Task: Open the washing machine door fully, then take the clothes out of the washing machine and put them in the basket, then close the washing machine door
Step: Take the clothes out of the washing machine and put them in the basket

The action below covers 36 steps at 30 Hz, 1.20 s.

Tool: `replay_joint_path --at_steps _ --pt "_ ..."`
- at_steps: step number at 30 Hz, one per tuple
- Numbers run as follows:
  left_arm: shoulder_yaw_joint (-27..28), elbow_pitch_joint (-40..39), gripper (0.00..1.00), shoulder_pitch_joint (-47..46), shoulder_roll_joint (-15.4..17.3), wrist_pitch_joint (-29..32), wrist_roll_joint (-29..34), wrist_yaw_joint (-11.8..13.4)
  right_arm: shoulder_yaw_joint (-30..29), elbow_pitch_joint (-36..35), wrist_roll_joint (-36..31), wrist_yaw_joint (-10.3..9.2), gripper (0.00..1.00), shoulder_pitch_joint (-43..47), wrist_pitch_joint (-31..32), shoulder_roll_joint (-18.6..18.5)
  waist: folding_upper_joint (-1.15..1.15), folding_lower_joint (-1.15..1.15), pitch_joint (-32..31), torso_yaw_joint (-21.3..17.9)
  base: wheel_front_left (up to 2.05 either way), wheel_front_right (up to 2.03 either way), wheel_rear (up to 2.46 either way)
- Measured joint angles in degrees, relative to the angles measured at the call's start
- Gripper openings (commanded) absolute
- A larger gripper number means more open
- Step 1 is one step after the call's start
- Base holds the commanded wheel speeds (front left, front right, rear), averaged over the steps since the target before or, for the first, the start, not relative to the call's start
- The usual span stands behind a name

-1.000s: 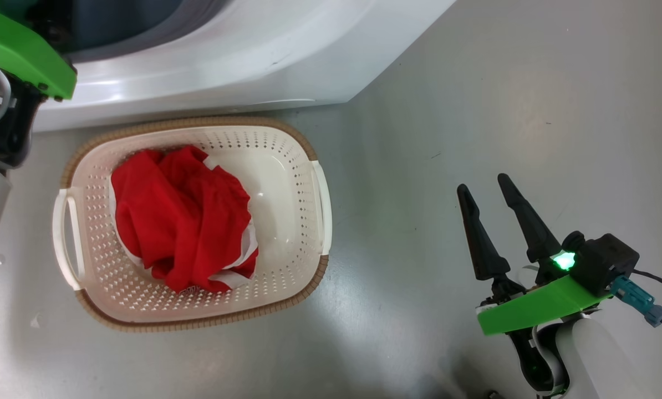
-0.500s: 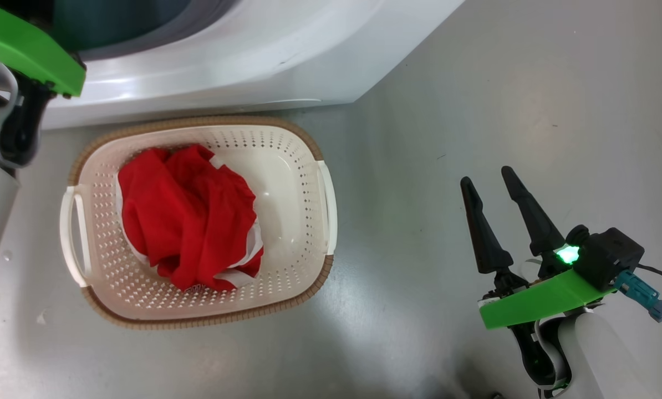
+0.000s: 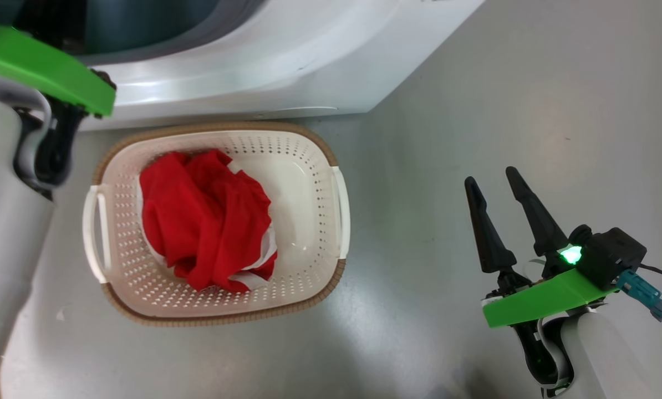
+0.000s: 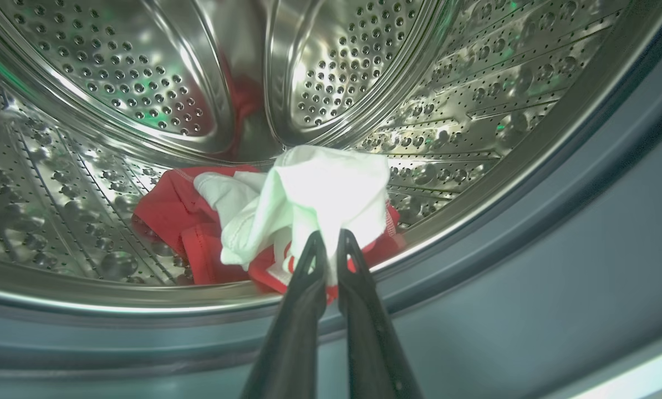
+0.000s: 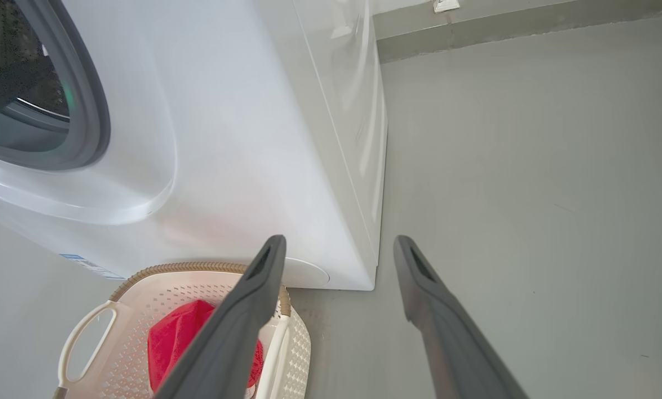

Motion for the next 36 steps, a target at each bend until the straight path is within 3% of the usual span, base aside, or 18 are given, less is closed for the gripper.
replay_joint_path --at_steps 14,26,36 --pt "13.8 -16.2 0.00 16.5 -5.2 0.0 8.9 0.0 -1.6 0.9 -2.1 0.00 1.00 0.2 0.0 -0.1 0.00 0.00 -3.4 3.5 0.00 0.00 0.00" --pt "20.8 -31.6 0.00 30.8 -6.9 0.0 12.7 0.0 -2.1 1.5 -2.7 0.00 1.00 1.0 0.0 -0.1 0.00 0.00 -6.3 5.4 0.00 0.00 0.00" --pt "23.5 -39.6 0.00 43.2 -7.5 0.0 12.8 0.0 -2.2 1.5 -2.8 0.00 1.00 1.7 0.0 -0.1 0.00 0.00 -6.6 6.1 0.00 0.00 0.00"
